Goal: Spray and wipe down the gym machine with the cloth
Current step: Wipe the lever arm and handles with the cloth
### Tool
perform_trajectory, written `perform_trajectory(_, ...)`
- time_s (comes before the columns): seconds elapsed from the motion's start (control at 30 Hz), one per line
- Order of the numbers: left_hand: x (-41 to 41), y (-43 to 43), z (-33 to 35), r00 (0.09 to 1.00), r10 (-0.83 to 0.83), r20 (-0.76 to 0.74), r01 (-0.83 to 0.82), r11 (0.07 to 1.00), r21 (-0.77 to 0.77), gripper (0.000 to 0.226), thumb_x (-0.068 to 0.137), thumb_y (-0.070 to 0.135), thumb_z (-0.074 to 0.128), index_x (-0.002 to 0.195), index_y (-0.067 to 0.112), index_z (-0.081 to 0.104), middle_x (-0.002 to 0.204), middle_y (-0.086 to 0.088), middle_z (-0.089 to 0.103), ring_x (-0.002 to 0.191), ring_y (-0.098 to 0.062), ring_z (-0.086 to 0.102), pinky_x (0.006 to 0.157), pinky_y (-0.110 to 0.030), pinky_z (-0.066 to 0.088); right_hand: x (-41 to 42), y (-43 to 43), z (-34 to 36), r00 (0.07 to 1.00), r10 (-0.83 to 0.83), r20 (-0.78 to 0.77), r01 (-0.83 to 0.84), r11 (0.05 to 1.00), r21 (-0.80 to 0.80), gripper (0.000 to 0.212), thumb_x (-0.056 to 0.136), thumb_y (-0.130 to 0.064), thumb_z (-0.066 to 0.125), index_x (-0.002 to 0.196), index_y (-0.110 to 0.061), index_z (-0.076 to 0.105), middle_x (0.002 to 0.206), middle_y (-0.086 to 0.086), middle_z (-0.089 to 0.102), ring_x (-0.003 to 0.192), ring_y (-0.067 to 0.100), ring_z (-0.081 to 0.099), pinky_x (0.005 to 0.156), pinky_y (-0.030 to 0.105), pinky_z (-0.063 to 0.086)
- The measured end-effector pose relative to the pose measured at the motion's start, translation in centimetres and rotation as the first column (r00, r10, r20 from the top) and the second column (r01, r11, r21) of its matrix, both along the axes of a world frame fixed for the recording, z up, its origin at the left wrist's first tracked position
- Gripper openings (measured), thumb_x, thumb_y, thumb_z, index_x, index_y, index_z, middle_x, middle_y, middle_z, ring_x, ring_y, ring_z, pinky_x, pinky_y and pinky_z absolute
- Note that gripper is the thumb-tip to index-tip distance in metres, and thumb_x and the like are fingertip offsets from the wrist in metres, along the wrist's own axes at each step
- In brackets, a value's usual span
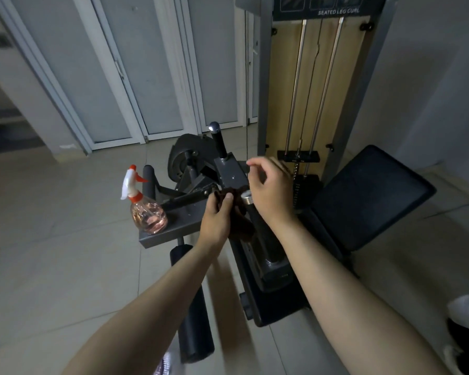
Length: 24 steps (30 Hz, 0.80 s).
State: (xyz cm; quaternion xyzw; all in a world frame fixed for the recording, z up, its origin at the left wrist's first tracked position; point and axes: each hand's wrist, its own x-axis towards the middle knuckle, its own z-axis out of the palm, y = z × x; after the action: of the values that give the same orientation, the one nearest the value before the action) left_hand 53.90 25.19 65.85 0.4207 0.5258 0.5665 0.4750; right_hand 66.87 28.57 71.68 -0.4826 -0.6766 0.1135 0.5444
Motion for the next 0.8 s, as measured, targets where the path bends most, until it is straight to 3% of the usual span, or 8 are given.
perform_trajectory(0.07, -1.0, -0.4, 0.3, 0.994, 0.087, 0.062, -0.087, 0.996, -0.002, 0.022, 0.105, 0.038, 0.050, 0.116, 0.022, 0.059, 0.110, -0.008, 0.069, 0.101, -0.025, 0.068, 0.074, -0.032, 0.057, -2.3, -0.2, 1.3, 0.996, -0.007, 0.084, -0.008, 0.983, 0.184, 0.017, 0.096, -0.013, 0.055, 0.104, -0.014, 0.069, 0.100, -0.001, 0.069, 0.095, 0.013, 0.062, 0.083, 0.036, 0.054)
perform_trajectory(0.13, -2.5, -0.8, 0.7, 0.982, 0.147, 0.120, -0.145, 0.989, -0.026, 0.027, 0.107, 0.034, 0.046, 0.122, 0.015, 0.057, 0.104, -0.007, 0.068, 0.088, -0.015, 0.069, 0.060, -0.024, 0.054, -5.1, -1.1, 1.7, 0.977, 0.146, 0.158, -0.173, 0.968, 0.180, 0.017, 0.095, -0.010, 0.056, 0.106, -0.011, 0.069, 0.101, 0.002, 0.067, 0.096, 0.016, 0.062, 0.082, 0.036, 0.054)
perform_trajectory(0.27, -6.2, -1.7, 1.3, 0.976, 0.194, 0.098, -0.194, 0.981, -0.019, 0.033, 0.109, 0.028, 0.040, 0.130, 0.008, 0.056, 0.102, 0.000, 0.066, 0.081, -0.003, 0.067, 0.065, -0.024, 0.055, -10.2, -3.1, -1.0, 0.925, 0.328, 0.194, -0.292, 0.937, -0.193, 0.032, 0.098, -0.017, 0.053, 0.129, -0.016, 0.063, 0.133, 0.002, 0.054, 0.121, 0.019, 0.052, 0.101, 0.040, 0.048)
perform_trajectory(0.4, -9.6, -2.8, 1.0, 0.955, 0.216, 0.202, -0.206, 0.976, -0.067, 0.032, 0.106, 0.035, 0.044, 0.122, 0.014, 0.063, 0.119, -0.021, 0.067, 0.110, -0.033, 0.067, 0.083, -0.045, 0.056, -12.8, -3.7, -3.9, 0.931, 0.352, -0.092, -0.344, 0.770, -0.538, 0.040, 0.105, -0.029, 0.044, 0.145, -0.034, 0.044, 0.151, 0.000, 0.039, 0.135, 0.020, 0.042, 0.107, 0.039, 0.042)
perform_trajectory(0.47, -11.5, -3.4, 0.4, 0.973, 0.184, 0.142, -0.176, 0.982, -0.066, 0.028, 0.108, 0.031, 0.043, 0.121, 0.018, 0.063, 0.119, -0.015, 0.070, 0.110, -0.030, 0.068, 0.083, -0.044, 0.059, -14.5, -3.6, -4.7, 0.893, 0.313, -0.324, -0.449, 0.676, -0.584, 0.039, 0.106, -0.016, 0.040, 0.142, -0.030, 0.047, 0.143, 0.001, 0.049, 0.129, 0.017, 0.049, 0.102, 0.033, 0.045)
perform_trajectory(0.63, -16.8, -4.0, -0.6, 0.973, 0.107, -0.204, -0.116, 0.993, -0.033, 0.028, 0.103, 0.048, 0.049, 0.119, 0.030, 0.063, 0.109, -0.003, 0.073, 0.100, -0.021, 0.073, 0.078, -0.041, 0.063, -19.1, -4.0, -5.8, 0.878, 0.078, -0.472, -0.411, 0.629, -0.660, 0.035, 0.104, -0.008, 0.035, 0.121, -0.028, 0.059, 0.114, -0.003, 0.063, 0.110, 0.018, 0.061, 0.101, 0.044, 0.052)
perform_trajectory(0.73, -21.1, -4.0, -1.0, 0.863, 0.285, -0.417, -0.321, 0.947, -0.018, 0.034, 0.097, 0.055, 0.055, 0.098, 0.021, 0.059, 0.085, 0.001, 0.070, 0.077, -0.017, 0.070, 0.063, -0.029, 0.055, -22.2, -4.4, -6.0, 0.880, -0.038, -0.474, -0.330, 0.668, -0.667, 0.039, 0.103, -0.008, 0.033, 0.123, -0.028, 0.060, 0.122, 0.002, 0.062, 0.112, 0.020, 0.060, 0.100, 0.044, 0.052)
perform_trajectory(0.8, -23.6, -3.4, -1.8, 0.855, 0.298, -0.424, -0.344, 0.938, -0.035, 0.039, 0.091, 0.057, 0.065, 0.098, 0.020, 0.052, 0.087, -0.003, 0.066, 0.079, -0.020, 0.066, 0.065, -0.032, 0.055, -23.7, -3.7, -6.3, 0.862, -0.100, -0.498, -0.307, 0.679, -0.667, 0.041, 0.103, -0.007, 0.033, 0.125, -0.029, 0.059, 0.129, 0.004, 0.060, 0.116, 0.021, 0.059, 0.101, 0.044, 0.052)
